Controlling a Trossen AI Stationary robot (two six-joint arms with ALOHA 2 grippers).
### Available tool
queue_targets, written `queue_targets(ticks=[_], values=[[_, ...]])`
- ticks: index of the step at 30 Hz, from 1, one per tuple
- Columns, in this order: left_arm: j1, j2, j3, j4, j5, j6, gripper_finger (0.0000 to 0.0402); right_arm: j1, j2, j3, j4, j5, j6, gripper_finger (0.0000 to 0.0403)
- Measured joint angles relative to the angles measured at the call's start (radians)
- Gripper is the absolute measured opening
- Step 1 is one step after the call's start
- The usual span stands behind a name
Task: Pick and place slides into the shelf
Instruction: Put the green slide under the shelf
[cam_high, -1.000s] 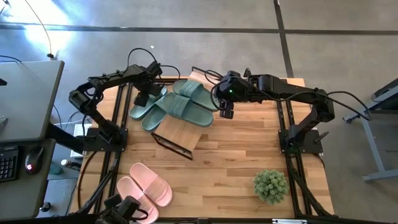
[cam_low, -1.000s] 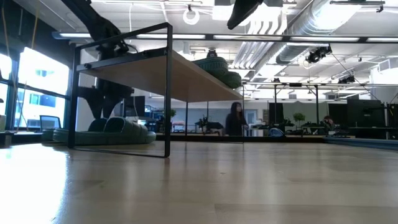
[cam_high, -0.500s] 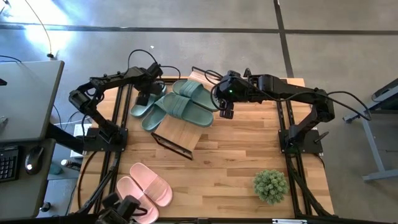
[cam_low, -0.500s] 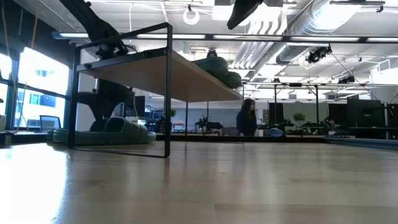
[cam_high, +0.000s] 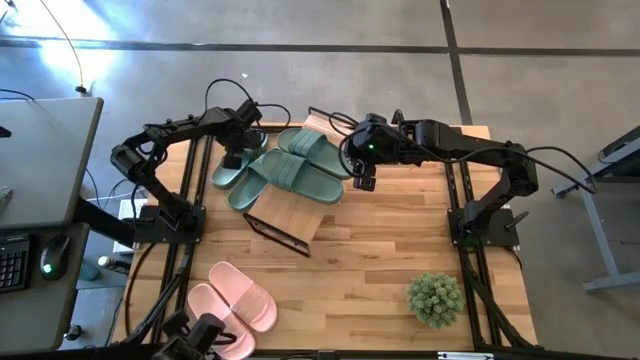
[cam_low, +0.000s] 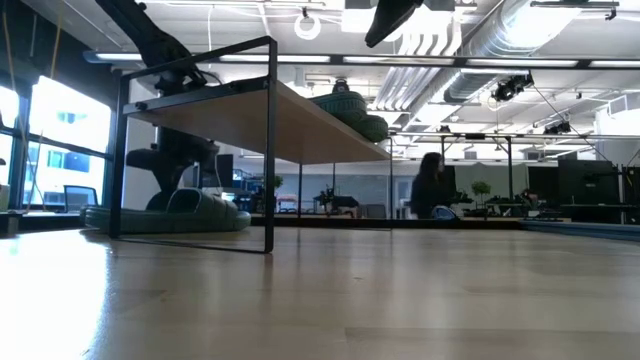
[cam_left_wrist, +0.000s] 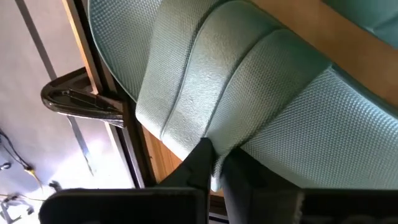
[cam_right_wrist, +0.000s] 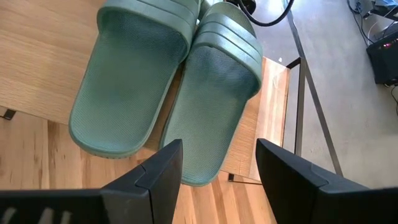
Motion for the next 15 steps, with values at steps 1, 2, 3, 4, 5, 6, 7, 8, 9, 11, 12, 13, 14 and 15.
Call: queue_targets(ticks=[1,2,3,4,5,6,7,8,9,11,12,13,14,15], values=[[0.0,-0.004,0.0,-0.003,0.001,-0.012,0.0007,0.0,0.0,0.0,0.0,0.0,0.0,0.0195],[0.0,-0.008,0.0,-0.003,0.007,-0.025,0.0006,0.0,0.0,0.0,0.0,0.0,0.0,0.0195],[0.0,-0.014,0.0,-0.003,0.014,-0.036,0.0007,0.0,0.0,0.0,0.0,0.0,0.0,0.0195],[0.0,-0.021,0.0,-0.005,0.019,-0.043,0.0008,0.0,0.0,0.0,0.0,0.0,0.0,0.0195],[0.0,-0.029,0.0,-0.007,0.021,-0.05,0.0007,0.0,0.0,0.0,0.0,0.0,-0.004,0.0195],[0.0,-0.039,0.0,-0.009,0.023,-0.058,0.0005,0.0,0.0,0.0,0.0,0.0,-0.011,0.0195],[0.0,-0.05,0.0,-0.011,0.033,-0.066,0.0004,0.0,0.0,0.0,0.0,0.0,-0.015,0.0195],[0.0,-0.063,0.0,-0.013,0.042,-0.072,0.0004,0.0,0.0,0.0,0.001,0.002,-0.016,0.0195],[0.0,-0.075,0.0,-0.017,0.043,-0.078,0.0004,0.0,0.0,0.0,0.001,0.004,-0.017,0.0195],[0.0,-0.104,0.0,-0.034,0.042,-0.089,0.0003,0.0,0.0,0.0,0.003,0.008,-0.019,0.0195],[0.0,-0.119,0.0,-0.043,0.042,-0.092,0.0003,0.0,0.0,0.0,0.008,0.009,-0.023,0.0195],[0.0,-0.135,0.0,-0.05,0.042,-0.094,0.0003,0.0,0.0,0.0,0.013,0.01,-0.028,0.0195],[0.0,-0.154,0.0,-0.058,0.041,-0.098,0.0002,0.0,0.0,0.0,0.02,0.01,-0.035,0.0195],[0.0,-0.172,0.0,-0.066,0.037,-0.102,0.0002,0.0,0.0,0.0,0.027,0.008,-0.04,0.0195]])
